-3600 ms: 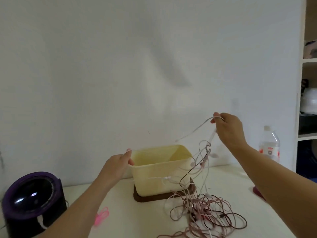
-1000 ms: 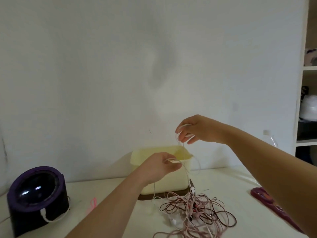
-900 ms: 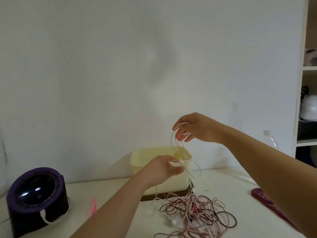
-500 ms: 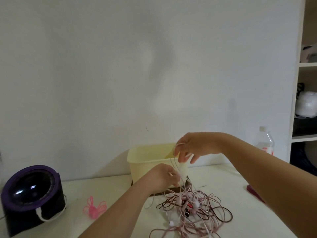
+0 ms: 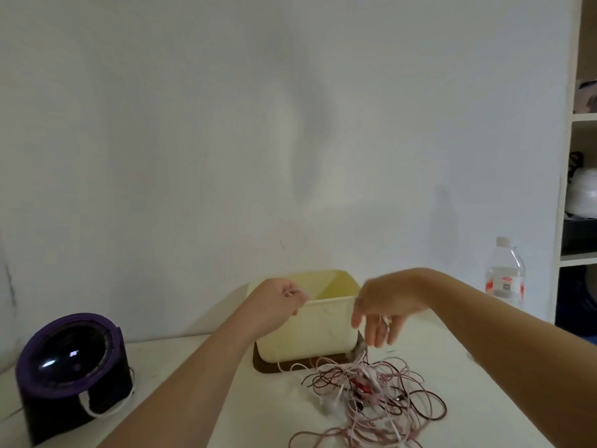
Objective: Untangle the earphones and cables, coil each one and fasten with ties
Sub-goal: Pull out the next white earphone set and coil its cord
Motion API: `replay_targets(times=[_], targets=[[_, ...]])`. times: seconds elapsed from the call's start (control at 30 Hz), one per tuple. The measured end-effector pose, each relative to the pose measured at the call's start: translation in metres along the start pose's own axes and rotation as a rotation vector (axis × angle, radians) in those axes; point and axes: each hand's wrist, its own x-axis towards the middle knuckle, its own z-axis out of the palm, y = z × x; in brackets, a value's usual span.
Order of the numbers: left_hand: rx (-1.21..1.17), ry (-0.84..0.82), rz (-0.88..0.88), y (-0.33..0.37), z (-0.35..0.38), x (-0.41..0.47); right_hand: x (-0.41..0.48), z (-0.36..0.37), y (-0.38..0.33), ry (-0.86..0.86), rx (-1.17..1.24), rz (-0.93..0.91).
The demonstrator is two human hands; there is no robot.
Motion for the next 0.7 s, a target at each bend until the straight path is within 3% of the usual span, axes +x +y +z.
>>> replay_targets(times=[0.07, 0.13, 0.3, 0.37, 0.4, 0.47, 0.5, 0.53, 0.6, 0.7], targets=[[0.020, -0.071, -0.025, -0.006, 0.005, -0.004, 0.006, 0.005, 0.007, 0.059, 0.109, -0.049], [0.037, -0.062, -0.023, -0.009, 0.009, -0.005, 0.020, 0.004, 0.013, 0.366, 0.375, -0.224], [-0.121, 0.182, 0.048, -0.001, 0.006, -0.003, 0.019, -0.006, 0.006, 1.070, 0.615, -0.699], [-0.187, 0.266, 0.074, 0.002, 0.002, -0.002, 0.008, -0.007, 0.000, 1.211, 0.547, -0.787], [-0.199, 0.269, 0.073, 0.003, 0.001, -0.002, 0.008, -0.009, 0.001, 1.135, 0.385, -0.702], [-0.180, 0.211, 0.049, 0.002, 0.002, -0.003, 0.011, -0.003, 0.006, 0.601, 0.050, -0.316], [-0.169, 0.170, 0.031, 0.000, 0.004, -0.004, 0.014, 0.001, 0.009, 0.319, 0.006, -0.126], [-0.166, 0.136, 0.014, -0.002, 0.006, -0.005, 0.015, 0.006, 0.013, 0.156, 0.091, -0.057], [-0.172, 0.100, -0.011, -0.006, 0.009, -0.006, 0.019, 0.011, 0.018, 0.177, 0.375, -0.089], [-0.132, 0.026, -0.031, -0.013, 0.011, -0.007, 0.024, 0.011, 0.021, 0.418, 0.412, -0.213]])
